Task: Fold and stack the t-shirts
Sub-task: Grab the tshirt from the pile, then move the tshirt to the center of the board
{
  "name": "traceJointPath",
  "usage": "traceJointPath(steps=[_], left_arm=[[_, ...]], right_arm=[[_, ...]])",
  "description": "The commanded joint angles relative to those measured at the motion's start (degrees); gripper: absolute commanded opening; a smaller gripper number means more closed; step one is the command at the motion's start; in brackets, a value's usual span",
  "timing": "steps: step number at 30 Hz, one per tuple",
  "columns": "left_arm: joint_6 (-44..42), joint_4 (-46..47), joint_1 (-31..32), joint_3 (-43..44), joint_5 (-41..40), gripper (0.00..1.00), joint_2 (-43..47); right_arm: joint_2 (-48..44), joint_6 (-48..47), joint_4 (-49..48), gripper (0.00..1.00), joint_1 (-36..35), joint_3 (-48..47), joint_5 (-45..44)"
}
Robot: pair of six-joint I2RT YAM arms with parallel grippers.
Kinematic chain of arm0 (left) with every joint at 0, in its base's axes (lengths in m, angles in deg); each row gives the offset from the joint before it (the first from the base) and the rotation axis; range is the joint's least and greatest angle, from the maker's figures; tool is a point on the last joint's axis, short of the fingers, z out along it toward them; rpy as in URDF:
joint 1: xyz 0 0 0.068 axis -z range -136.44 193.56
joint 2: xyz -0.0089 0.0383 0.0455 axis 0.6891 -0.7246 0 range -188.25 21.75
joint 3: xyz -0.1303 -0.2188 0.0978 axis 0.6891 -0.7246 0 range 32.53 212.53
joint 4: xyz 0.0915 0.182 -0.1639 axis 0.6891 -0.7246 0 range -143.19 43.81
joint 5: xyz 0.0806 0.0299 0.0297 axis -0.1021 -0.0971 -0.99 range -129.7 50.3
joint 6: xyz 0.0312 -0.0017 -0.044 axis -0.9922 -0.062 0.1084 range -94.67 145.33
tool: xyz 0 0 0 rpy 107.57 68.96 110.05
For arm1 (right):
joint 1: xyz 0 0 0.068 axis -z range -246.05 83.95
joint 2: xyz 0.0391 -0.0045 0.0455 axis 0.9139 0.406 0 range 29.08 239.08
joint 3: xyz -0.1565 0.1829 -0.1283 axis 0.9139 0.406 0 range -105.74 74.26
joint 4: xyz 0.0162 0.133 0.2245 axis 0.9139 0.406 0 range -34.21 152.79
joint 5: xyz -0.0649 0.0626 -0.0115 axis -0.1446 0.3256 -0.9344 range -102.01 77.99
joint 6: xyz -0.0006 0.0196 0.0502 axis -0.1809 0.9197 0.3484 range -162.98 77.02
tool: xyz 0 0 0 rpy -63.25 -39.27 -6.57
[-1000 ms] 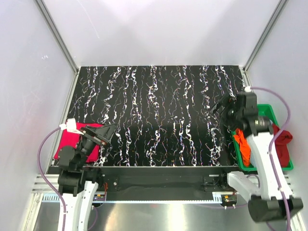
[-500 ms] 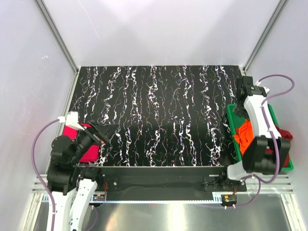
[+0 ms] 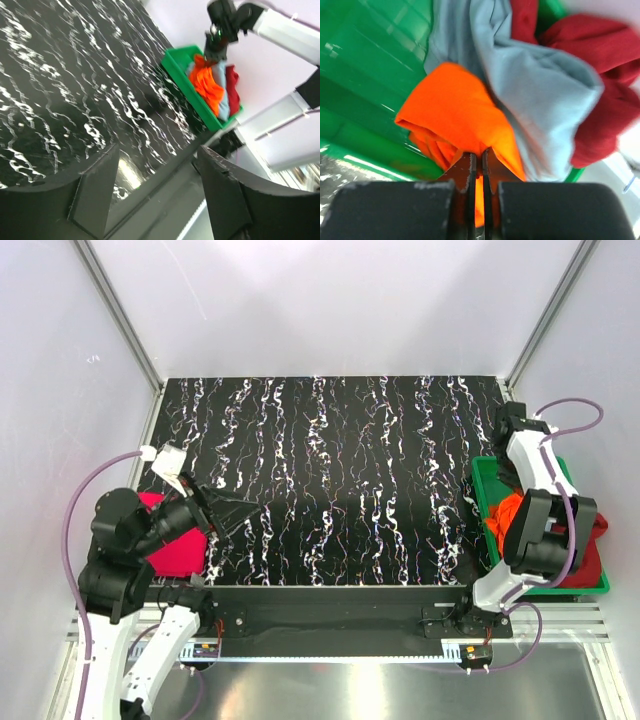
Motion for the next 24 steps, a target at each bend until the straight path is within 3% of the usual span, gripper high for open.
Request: traceJointPath(steps=[1, 4, 10, 13, 15, 16, 17, 19, 20, 21, 23, 24], left_arm=[[0.9, -0.9, 0.1, 3.0, 6.7, 0.69, -1.6], [7.5, -0.8, 0.1, 2.3, 5.8, 0.78, -2.3], [20.4, -0.8, 0.2, -0.7, 5.9, 0.78, -4.0], [22.1, -0.6, 0.1, -0.6, 5.3, 0.76, -4.6], [22.2, -0.4, 0.1, 0.6, 4.2, 0.75, -4.9], [22.2, -0.4, 0.2, 1.0, 3.9, 0.75, -5.4], [22.2, -0.4, 0.2, 1.5, 3.5, 0.74, -5.7], [21.9, -0.4, 0.2, 2.8, 3.0, 0.72, -6.4], [21.5, -0.4, 0.1, 3.0, 2.8, 0.70, -7.1], [20.7, -0.4, 0.2, 3.6, 2.6, 0.68, -7.5], [20.1, -0.5, 0.1, 3.7, 2.7, 0.69, -7.9], [19.6, -0.6, 0.1, 3.4, 2.3, 0.72, -7.9]], right_arm=[[-7.5, -4.5, -1.5, 0.00, 0.3, -7.2, -3.7], [-12.1, -6.8, 1.2, 0.00, 0.3, -15.5, 0.3], [-16.1, -0.5, 7.2, 0.00, -2.3, -36.6, 13.7], [-16.2, 4.4, 9.6, 0.00, -3.6, -46.9, 26.4], [-16.4, 10.0, 8.7, 0.00, -4.0, -50.3, 42.4], [-16.6, 12.3, 7.6, 0.00, -4.4, -50.1, 48.4], [-17.6, 17.3, 5.3, 0.00, -4.6, -46.5, 62.7], [-19.8, 24.6, -5.8, 0.00, -8.8, -38.5, 73.8], [-21.3, 32.5, -11.7, 0.00, -10.7, -27.8, 82.6], [-25.1, 36.4, -24.0, 0.00, -14.0, -22.2, 84.6], [-29.7, 40.9, -31.6, 0.00, -19.9, -8.9, 88.5], [-31.0, 41.1, -35.2, 0.06, -21.1, -4.5, 90.0]])
